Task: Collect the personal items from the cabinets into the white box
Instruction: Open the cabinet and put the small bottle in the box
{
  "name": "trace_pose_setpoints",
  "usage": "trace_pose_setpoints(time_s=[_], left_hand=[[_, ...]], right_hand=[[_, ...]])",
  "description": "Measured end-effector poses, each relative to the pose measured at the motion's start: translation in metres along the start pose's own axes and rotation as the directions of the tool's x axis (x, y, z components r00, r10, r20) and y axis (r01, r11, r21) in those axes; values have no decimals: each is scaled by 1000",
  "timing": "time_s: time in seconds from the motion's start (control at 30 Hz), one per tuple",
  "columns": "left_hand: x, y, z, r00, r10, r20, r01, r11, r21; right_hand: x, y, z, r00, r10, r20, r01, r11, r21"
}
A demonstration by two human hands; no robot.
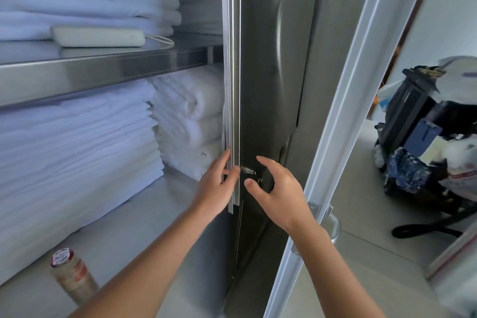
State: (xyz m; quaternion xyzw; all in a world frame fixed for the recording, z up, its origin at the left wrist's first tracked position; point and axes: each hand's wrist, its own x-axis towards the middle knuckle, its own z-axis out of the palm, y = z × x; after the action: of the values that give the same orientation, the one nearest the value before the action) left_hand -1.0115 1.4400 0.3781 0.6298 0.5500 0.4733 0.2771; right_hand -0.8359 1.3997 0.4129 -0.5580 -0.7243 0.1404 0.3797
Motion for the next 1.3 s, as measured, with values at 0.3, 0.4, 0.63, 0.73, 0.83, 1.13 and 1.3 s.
trace_pose_setpoints(time_s=[0.3,0.4,0.63,0.73,0.83,1.13,1.3], left_hand=[[-6,6,6,999,1,39,0,1000,-32],[-4,6,5,1000,-28,1,28,999,-27],[2,2,-11,998,-60,-9,60,998,-1],[2,0,-18,997,-67,23,66,997,37],[1,-1,-21,997,-46,54,41,996,78],[-29,-17,-36,1000,-15,-1,14,971,238],[-59,-15,-69,985,11,-174,74,877,475]], right_hand=[[-3,5,-10,1000,11,-11,-11,1000,4],[-6,6,-14,1000,12,-10,-12,1000,-4],[-10,6,-20,1000,25,12,-25,1000,-4],[-12,5,-18,999,26,24,-25,1000,-7],[-13,4,-15,999,21,26,-21,1000,-13],[-12,-5,2,998,-38,54,35,998,52],[-9,-20,23,966,-187,178,163,976,141]])
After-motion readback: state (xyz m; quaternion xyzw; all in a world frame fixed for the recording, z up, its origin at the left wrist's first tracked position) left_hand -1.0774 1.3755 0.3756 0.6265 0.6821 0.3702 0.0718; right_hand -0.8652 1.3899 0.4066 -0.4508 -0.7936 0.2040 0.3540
